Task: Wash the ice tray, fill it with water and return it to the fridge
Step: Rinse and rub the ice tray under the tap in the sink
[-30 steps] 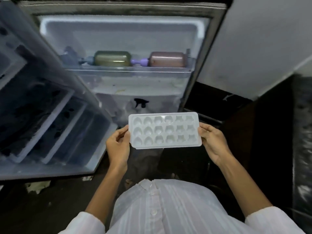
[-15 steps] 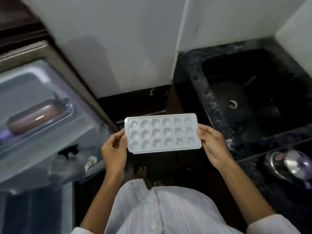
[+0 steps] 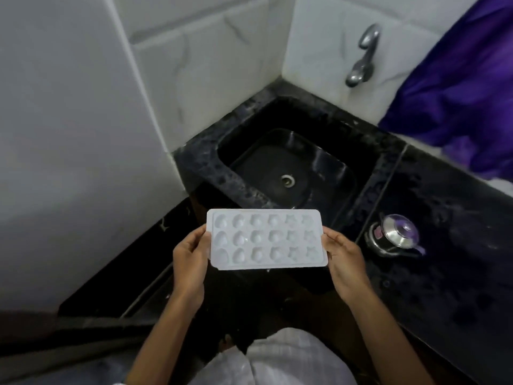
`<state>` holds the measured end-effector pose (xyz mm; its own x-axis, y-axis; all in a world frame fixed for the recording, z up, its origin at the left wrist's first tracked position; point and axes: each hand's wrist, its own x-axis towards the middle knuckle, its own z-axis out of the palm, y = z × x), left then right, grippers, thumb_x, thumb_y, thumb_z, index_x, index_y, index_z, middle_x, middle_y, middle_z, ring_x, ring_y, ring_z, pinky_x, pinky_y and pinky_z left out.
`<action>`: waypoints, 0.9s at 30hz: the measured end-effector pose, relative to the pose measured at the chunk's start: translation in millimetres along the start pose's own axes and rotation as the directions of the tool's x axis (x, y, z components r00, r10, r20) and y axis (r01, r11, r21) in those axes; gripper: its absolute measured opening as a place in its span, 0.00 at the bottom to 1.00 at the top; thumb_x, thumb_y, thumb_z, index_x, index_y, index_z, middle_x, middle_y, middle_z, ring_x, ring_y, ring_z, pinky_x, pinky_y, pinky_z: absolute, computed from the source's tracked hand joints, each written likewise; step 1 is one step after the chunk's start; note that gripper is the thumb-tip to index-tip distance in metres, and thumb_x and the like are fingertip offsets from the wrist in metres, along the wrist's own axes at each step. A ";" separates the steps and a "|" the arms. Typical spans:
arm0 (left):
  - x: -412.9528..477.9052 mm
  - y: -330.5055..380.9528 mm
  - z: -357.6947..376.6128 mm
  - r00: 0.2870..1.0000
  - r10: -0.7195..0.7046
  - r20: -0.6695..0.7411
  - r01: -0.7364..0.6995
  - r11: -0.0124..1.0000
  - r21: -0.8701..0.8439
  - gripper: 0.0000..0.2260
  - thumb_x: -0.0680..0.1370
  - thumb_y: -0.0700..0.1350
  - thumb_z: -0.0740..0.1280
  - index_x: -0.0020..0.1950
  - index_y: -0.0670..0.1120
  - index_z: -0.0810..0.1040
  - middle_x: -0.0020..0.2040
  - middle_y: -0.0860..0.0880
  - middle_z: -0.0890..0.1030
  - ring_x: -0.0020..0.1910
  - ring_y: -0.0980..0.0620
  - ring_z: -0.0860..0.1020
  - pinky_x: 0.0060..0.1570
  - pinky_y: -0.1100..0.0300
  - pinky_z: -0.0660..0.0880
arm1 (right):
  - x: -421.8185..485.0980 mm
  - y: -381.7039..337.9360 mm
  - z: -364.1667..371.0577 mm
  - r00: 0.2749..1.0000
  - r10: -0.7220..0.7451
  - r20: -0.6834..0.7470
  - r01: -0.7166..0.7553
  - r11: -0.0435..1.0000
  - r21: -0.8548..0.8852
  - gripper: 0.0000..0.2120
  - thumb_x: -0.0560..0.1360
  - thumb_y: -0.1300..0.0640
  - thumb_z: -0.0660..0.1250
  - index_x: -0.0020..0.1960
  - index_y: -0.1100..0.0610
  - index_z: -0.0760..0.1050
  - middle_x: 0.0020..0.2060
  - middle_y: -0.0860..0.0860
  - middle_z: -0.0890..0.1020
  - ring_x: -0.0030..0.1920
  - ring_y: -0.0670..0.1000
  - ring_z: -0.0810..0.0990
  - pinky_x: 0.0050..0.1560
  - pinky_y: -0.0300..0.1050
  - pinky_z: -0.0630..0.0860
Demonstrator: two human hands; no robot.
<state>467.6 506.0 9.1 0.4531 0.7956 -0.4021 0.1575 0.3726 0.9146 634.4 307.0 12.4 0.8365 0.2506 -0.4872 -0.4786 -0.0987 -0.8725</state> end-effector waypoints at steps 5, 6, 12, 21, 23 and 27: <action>45.3 20.7 44.1 0.990 -0.019 0.141 0.017 1.000 0.014 0.09 0.83 0.44 0.63 0.58 0.51 0.82 0.52 0.50 0.86 0.52 0.49 0.84 0.44 0.57 0.79 | 22.0 -8.7 -3.7 0.990 -0.022 -0.140 0.028 0.999 0.037 0.08 0.79 0.62 0.65 0.55 0.55 0.81 0.50 0.50 0.86 0.53 0.51 0.84 0.58 0.52 0.78; 55.4 24.1 53.7 0.986 -0.020 0.164 0.018 1.000 0.014 0.10 0.83 0.44 0.62 0.60 0.50 0.82 0.54 0.50 0.86 0.53 0.49 0.84 0.46 0.55 0.79 | 29.3 -12.0 -3.7 0.986 -0.028 -0.163 0.036 0.998 0.046 0.08 0.79 0.62 0.65 0.55 0.55 0.80 0.50 0.50 0.86 0.53 0.51 0.84 0.59 0.53 0.78; 110.1 45.7 107.4 0.959 -0.027 0.282 0.020 0.999 0.030 0.10 0.84 0.47 0.61 0.63 0.52 0.79 0.57 0.50 0.84 0.55 0.50 0.84 0.54 0.47 0.81 | 83.3 -40.4 -0.5 0.967 -0.042 -0.253 0.064 0.995 0.080 0.10 0.78 0.60 0.67 0.58 0.57 0.80 0.48 0.50 0.87 0.49 0.50 0.85 0.53 0.50 0.80; 180.5 87.0 172.5 0.958 0.059 0.281 -0.091 0.991 0.102 0.10 0.83 0.43 0.65 0.64 0.47 0.79 0.49 0.51 0.87 0.51 0.50 0.85 0.55 0.44 0.81 | 185.1 -109.6 2.1 0.922 -0.153 -0.357 0.119 0.986 -0.116 0.08 0.78 0.55 0.68 0.56 0.53 0.81 0.52 0.49 0.84 0.54 0.50 0.82 0.61 0.51 0.77; 196.2 96.7 185.8 0.959 0.063 0.278 -0.099 0.988 0.115 0.09 0.83 0.43 0.65 0.61 0.50 0.80 0.49 0.51 0.86 0.50 0.50 0.85 0.55 0.44 0.81 | 212.6 -139.5 2.9 0.901 -0.232 -0.367 0.178 0.968 -0.176 0.07 0.78 0.54 0.67 0.55 0.52 0.81 0.53 0.49 0.83 0.56 0.50 0.81 0.62 0.50 0.76; 227.0 119.9 213.4 0.947 0.049 0.316 -0.090 0.989 0.115 0.09 0.83 0.42 0.64 0.61 0.48 0.80 0.50 0.48 0.86 0.51 0.48 0.85 0.56 0.42 0.80 | 277.4 -214.3 15.1 0.928 -0.265 -0.260 0.234 0.962 -0.143 0.06 0.79 0.57 0.66 0.53 0.58 0.80 0.49 0.55 0.84 0.51 0.51 0.83 0.58 0.45 0.78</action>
<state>776.6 629.4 36.8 0.7143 0.6213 -0.3221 0.2160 0.2421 0.9459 965.0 412.2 64.7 0.9730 0.0082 -0.2309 -0.2260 -0.1739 -0.9585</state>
